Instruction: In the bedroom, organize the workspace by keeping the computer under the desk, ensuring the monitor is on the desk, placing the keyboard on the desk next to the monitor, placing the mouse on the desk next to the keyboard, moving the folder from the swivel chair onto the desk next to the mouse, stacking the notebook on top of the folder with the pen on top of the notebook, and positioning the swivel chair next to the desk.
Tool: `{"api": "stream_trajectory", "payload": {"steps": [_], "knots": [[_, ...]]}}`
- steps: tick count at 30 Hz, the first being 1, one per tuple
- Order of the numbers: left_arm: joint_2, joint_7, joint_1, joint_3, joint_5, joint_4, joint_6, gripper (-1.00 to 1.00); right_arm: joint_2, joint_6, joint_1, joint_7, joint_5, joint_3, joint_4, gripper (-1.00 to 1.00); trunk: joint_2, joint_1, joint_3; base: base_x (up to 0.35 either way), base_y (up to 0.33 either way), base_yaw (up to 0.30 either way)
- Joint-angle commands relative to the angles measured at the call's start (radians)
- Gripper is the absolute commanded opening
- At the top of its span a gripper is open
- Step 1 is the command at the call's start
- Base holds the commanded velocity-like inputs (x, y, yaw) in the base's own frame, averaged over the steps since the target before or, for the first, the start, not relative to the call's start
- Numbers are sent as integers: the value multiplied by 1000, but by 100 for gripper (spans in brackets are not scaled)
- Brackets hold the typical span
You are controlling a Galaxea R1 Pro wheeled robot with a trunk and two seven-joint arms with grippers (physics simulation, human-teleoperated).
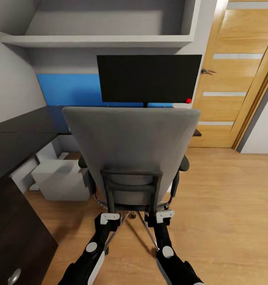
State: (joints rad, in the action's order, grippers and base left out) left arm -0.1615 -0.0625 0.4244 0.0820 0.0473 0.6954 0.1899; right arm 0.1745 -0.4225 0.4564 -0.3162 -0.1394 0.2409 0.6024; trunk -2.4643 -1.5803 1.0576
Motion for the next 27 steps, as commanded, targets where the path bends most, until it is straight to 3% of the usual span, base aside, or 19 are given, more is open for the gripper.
{"api": "stream_trajectory", "payload": {"steps": [1,9,27], "knots": [[0,-7,1,2,5,0,3,100,0,1,1,-9,-9,1,-2,100,0,0,1,303,0,0],[0,-7,1,2,5,0,3,100,0,1,1,-9,-10,1,-1,100,0,0,1,290,0,0],[2,-7,1,2,5,0,5,100,0,1,1,-9,-10,1,-1,100,0,0,1,104,0,0]]}}
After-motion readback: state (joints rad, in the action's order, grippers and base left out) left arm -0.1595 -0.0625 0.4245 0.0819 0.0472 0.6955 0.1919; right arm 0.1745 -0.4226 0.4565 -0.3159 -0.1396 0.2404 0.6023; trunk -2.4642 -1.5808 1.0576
